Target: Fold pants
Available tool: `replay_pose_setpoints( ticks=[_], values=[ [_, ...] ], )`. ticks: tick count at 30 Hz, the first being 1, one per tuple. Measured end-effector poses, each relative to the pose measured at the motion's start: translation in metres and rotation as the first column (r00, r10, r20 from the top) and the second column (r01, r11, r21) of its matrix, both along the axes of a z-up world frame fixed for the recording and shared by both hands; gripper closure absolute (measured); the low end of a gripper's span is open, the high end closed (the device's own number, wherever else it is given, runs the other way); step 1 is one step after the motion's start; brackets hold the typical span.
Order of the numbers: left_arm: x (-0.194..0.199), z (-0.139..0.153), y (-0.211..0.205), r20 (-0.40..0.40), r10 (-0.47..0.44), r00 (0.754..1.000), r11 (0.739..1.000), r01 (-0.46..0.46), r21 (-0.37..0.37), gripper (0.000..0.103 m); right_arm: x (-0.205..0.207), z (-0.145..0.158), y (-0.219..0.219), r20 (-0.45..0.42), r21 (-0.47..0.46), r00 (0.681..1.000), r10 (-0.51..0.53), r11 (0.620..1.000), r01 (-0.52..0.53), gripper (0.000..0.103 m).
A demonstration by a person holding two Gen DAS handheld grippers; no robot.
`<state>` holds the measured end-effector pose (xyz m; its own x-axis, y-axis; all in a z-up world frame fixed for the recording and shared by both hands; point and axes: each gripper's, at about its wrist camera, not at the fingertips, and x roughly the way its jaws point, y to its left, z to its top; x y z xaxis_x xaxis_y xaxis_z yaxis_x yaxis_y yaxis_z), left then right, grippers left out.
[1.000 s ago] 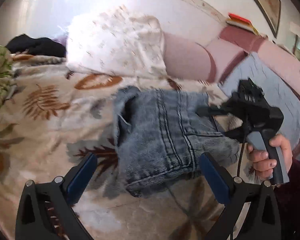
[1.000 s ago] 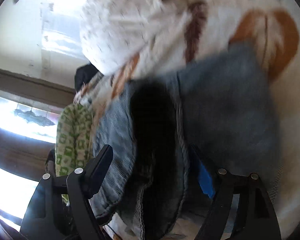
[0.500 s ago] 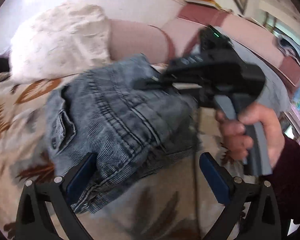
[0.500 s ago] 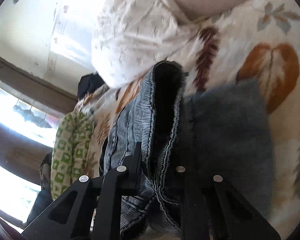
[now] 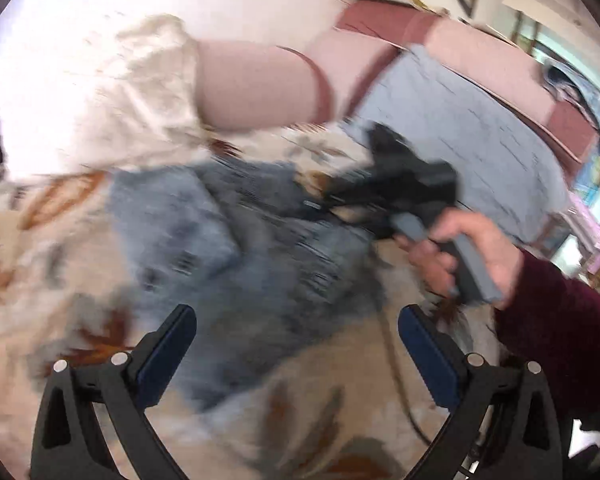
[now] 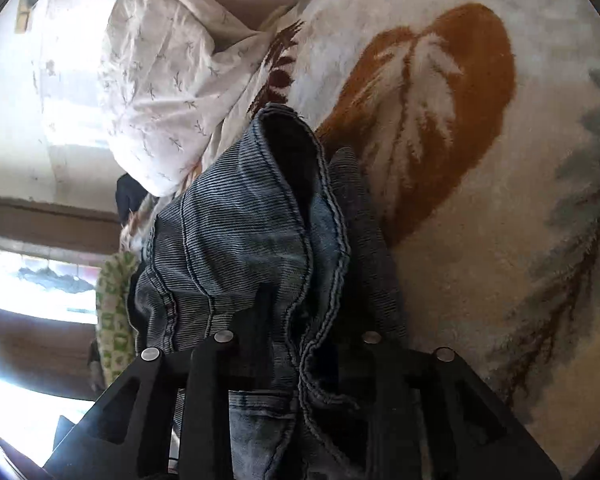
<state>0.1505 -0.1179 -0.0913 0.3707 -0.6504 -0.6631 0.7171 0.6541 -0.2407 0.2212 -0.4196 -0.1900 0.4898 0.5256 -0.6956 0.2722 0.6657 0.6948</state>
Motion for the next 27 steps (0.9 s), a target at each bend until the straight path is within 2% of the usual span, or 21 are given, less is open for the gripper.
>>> replay_pose_setpoints(
  ticks=[2,4,5,6,8,10,11,13,16,18,20,22,27],
  values=[
    [0.006,0.015,0.010,0.071,0.094,0.993,0.995,-0.095,0.020,0.001,-0.008,0.012,0.002,-0.008,-0.063,1.000,0.007,0.998,-0.007,0.064],
    [0.018,0.024,0.011,0.108,0.190,0.976,0.978,-0.198,0.067,0.001,-0.018,0.032,0.008,0.007,-0.166,1.000,0.000,0.986,0.001,0.057],
    [0.027,0.026,0.011,0.110,0.227,0.968,0.968,-0.237,0.089,0.001,-0.025,0.044,0.009,0.041,-0.220,0.999,-0.001,0.975,0.010,0.055],
    [0.036,0.027,0.010,0.114,0.270,0.956,0.952,-0.283,0.116,0.001,-0.040,0.064,0.013,0.110,-0.280,0.994,0.009,0.960,0.023,0.055],
    [0.054,0.027,0.006,0.118,0.334,0.935,0.923,-0.350,0.160,0.001,-0.058,0.086,0.020,0.198,-0.311,0.979,0.046,0.950,0.019,0.055],
    [0.072,0.023,0.000,0.112,0.393,0.913,0.891,-0.408,0.199,0.001,-0.075,0.103,0.032,0.309,-0.324,0.946,0.097,0.946,0.009,0.055],
    [0.077,0.019,-0.002,0.112,0.408,0.906,0.880,-0.423,0.214,0.001,-0.080,0.108,0.042,0.347,-0.347,0.929,0.132,0.938,-0.004,0.055],
    [0.089,0.008,-0.013,0.122,0.425,0.897,0.857,-0.442,0.265,0.001,-0.079,0.108,0.061,0.365,-0.390,0.912,0.186,0.920,-0.031,0.055],
    [0.091,-0.009,-0.024,0.132,0.413,0.901,0.842,-0.434,0.320,0.001,-0.069,0.090,0.087,0.307,-0.414,0.918,0.252,0.903,-0.110,0.057],
    [0.090,-0.020,-0.029,0.147,0.410,0.900,0.828,-0.435,0.354,0.001,-0.064,0.074,0.100,0.253,-0.468,0.922,0.292,0.872,-0.148,0.058],
    [0.089,-0.032,-0.032,0.154,0.398,0.904,0.818,-0.426,0.386,0.000,-0.055,0.051,0.108,0.152,-0.504,0.937,0.314,0.840,-0.200,0.060],
    [0.089,-0.045,-0.033,0.162,0.392,0.906,0.809,-0.423,0.408,0.000,-0.052,0.038,0.104,0.098,-0.488,0.947,0.307,0.844,-0.223,0.059],
    [0.096,-0.062,-0.035,0.165,0.388,0.907,0.801,-0.420,0.427,0.000,-0.047,0.026,0.091,0.064,-0.420,0.954,0.292,0.875,-0.240,0.060]
  ],
)
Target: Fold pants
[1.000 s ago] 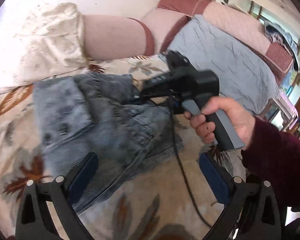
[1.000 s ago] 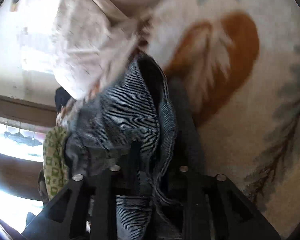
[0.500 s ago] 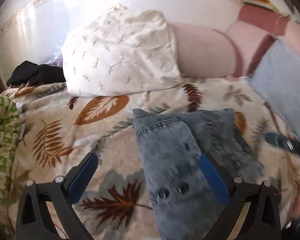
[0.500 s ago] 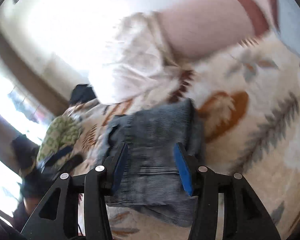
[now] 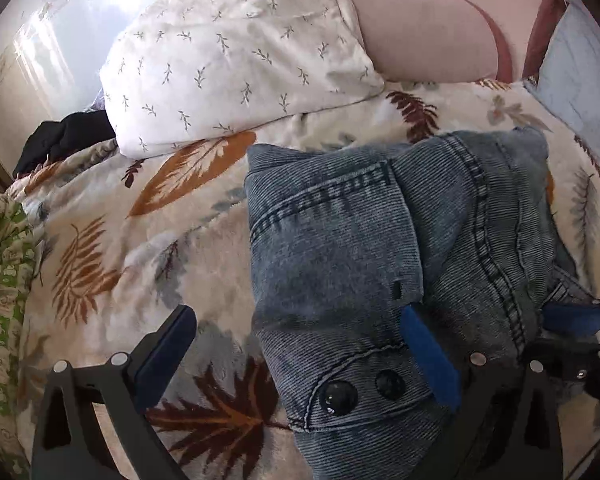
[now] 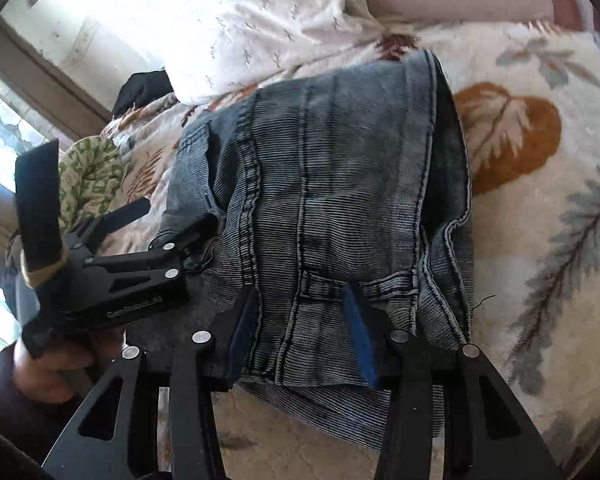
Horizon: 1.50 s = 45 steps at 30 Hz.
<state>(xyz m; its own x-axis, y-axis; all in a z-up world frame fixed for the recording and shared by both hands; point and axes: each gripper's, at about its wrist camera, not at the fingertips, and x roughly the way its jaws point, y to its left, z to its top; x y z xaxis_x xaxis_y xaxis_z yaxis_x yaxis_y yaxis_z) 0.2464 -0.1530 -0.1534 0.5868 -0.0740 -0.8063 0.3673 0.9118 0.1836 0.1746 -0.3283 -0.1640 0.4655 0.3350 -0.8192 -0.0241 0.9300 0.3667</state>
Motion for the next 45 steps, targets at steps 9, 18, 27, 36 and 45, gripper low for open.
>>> replay_pose_setpoints(
  ticks=[9,18,27,36,45],
  values=[
    [0.004,0.007,0.022,-0.046,0.076,0.996,0.990,-0.081,-0.120,0.000,0.008,0.013,0.004,-0.035,0.026,0.999,0.023,0.999,-0.022,0.054],
    [-0.075,0.028,0.026,0.074,-0.064,0.995,0.994,0.070,-0.082,0.000,0.028,0.074,-0.001,0.210,0.081,0.974,-0.080,0.995,0.064,0.038],
    [-0.050,-0.003,0.044,-0.070,-0.076,0.995,0.970,0.058,-0.235,0.000,0.083,0.038,0.032,0.159,-0.144,0.987,-0.014,0.989,0.037,0.035],
    [-0.058,-0.004,0.041,-0.021,-0.037,0.999,0.975,0.031,-0.222,0.000,0.087,0.005,0.004,0.083,-0.072,0.994,-0.068,0.995,0.074,0.028],
    [-0.097,0.058,0.054,0.120,0.043,0.992,0.985,-0.023,-0.170,0.000,0.026,0.069,-0.002,0.181,-0.032,0.974,-0.135,0.989,0.143,0.024]
  ],
)
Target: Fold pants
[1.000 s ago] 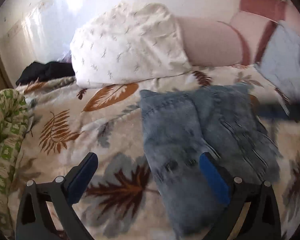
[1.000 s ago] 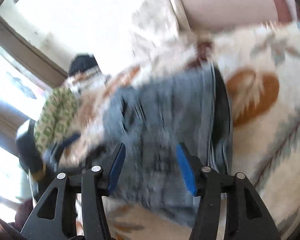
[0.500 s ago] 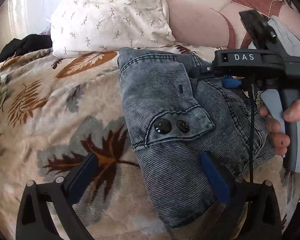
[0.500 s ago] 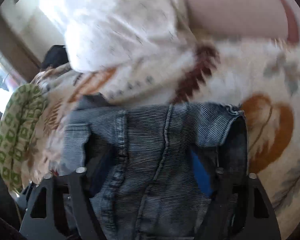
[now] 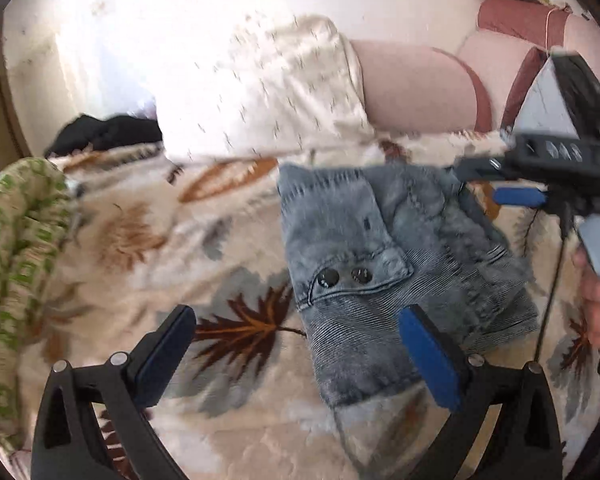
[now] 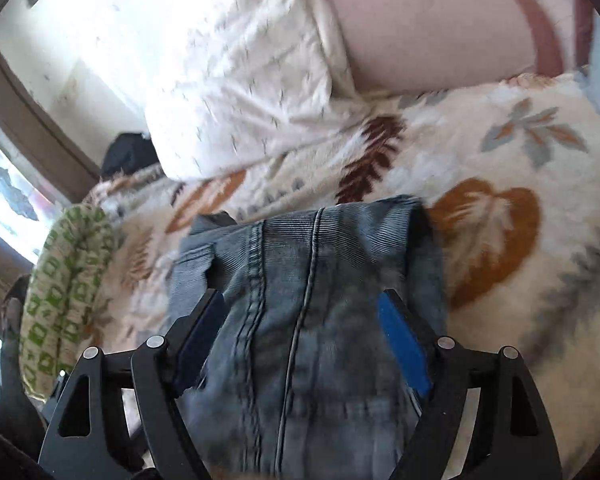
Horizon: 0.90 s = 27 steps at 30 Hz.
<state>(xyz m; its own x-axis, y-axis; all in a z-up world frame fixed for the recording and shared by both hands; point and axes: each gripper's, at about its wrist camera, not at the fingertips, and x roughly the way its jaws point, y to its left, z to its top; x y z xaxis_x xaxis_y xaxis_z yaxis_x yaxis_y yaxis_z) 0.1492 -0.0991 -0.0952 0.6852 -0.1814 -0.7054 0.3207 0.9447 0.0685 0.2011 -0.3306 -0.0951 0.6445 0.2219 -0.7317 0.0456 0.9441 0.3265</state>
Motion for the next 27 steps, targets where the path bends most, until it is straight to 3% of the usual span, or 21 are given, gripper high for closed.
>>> replay_pose_setpoints(
  ticks=[7,12,14,18,22,27],
  values=[
    [-0.035,0.043,0.008,0.112,0.013,0.994,0.999,-0.016,0.029,0.000,-0.083,0.029,-0.017,0.120,-0.008,0.990,-0.070,0.997,0.071,0.019],
    [-0.045,0.049,0.014,0.123,0.016,0.992,0.999,-0.020,0.032,0.000,-0.109,0.014,-0.034,0.061,0.113,0.989,-0.136,0.985,0.128,0.019],
    [-0.045,0.047,0.015,0.104,0.022,0.994,0.999,-0.025,0.025,0.000,-0.114,0.004,-0.041,0.030,0.186,0.988,-0.149,0.972,0.141,0.019],
    [-0.033,0.037,0.024,0.027,0.044,0.999,0.999,-0.044,-0.012,0.000,-0.112,-0.002,-0.049,0.006,0.234,0.989,-0.147,0.962,0.142,0.019],
    [-0.011,0.020,0.037,-0.068,0.089,0.994,0.995,-0.092,-0.044,0.000,-0.103,-0.018,-0.062,-0.063,0.353,0.988,-0.142,0.923,0.155,0.018],
    [0.028,-0.003,0.048,-0.172,0.138,0.975,0.988,-0.148,-0.049,0.000,-0.090,-0.029,-0.070,-0.127,0.369,0.980,-0.155,0.909,0.191,0.018]
  ],
)
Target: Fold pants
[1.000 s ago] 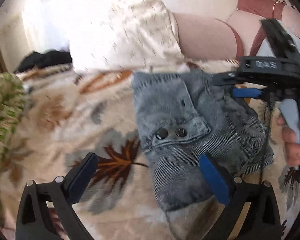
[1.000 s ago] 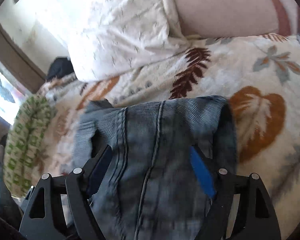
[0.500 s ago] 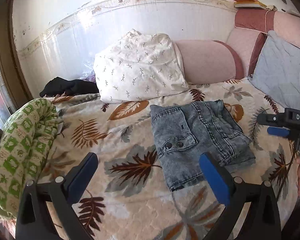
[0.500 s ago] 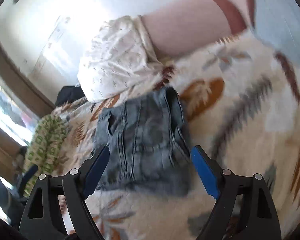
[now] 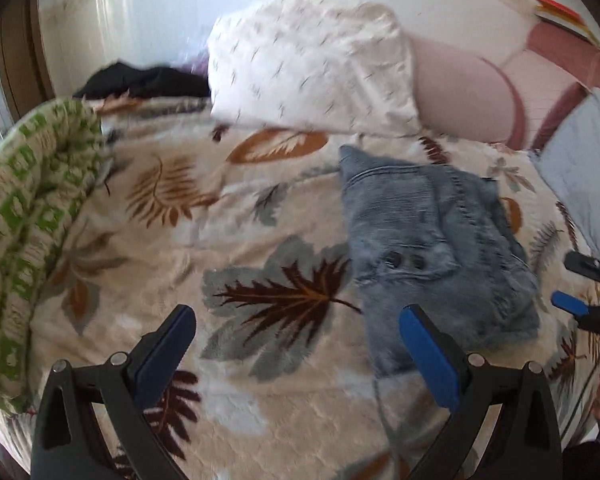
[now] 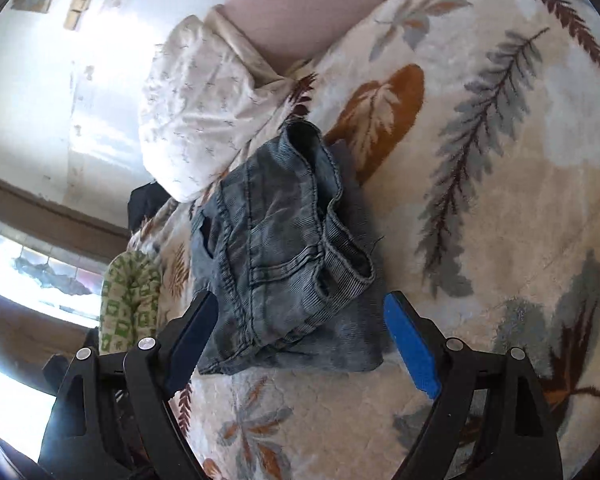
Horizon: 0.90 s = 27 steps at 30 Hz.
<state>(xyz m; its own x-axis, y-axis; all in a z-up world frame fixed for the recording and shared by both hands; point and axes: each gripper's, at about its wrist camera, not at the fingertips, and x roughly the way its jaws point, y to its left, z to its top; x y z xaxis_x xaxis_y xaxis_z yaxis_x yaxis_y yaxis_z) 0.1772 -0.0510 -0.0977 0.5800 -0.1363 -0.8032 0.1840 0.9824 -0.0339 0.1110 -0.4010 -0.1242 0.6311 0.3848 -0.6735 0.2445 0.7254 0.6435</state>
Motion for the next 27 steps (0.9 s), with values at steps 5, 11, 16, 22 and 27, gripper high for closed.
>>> replay_pose_setpoints(
  ticks=[5,11,16,22,27],
  values=[
    [0.036,-0.018,-0.007,-0.120,-0.024,0.992,0.997,0.016,-0.071,0.000,0.019,-0.008,-0.007,-0.041,-0.011,0.999,-0.014,1.000,0.013,0.018],
    [0.064,-0.037,-0.031,-0.213,-0.082,0.974,0.989,0.054,-0.136,0.000,0.036,-0.024,-0.008,-0.106,-0.006,0.994,0.004,1.000,-0.005,0.018],
    [0.073,-0.047,-0.040,-0.251,-0.100,0.963,0.980,0.052,-0.193,0.000,0.053,-0.038,-0.004,-0.149,-0.004,0.989,0.021,1.000,-0.022,0.018],
    [0.073,-0.055,-0.053,-0.254,-0.139,0.957,0.973,0.085,-0.215,0.000,0.065,-0.045,-0.002,-0.131,0.044,0.990,0.050,0.998,-0.045,0.011],
    [0.078,-0.065,-0.050,-0.277,-0.138,0.951,0.953,0.052,-0.298,0.000,0.069,-0.053,-0.007,-0.103,0.137,0.993,0.062,0.989,-0.048,0.011]
  ],
)
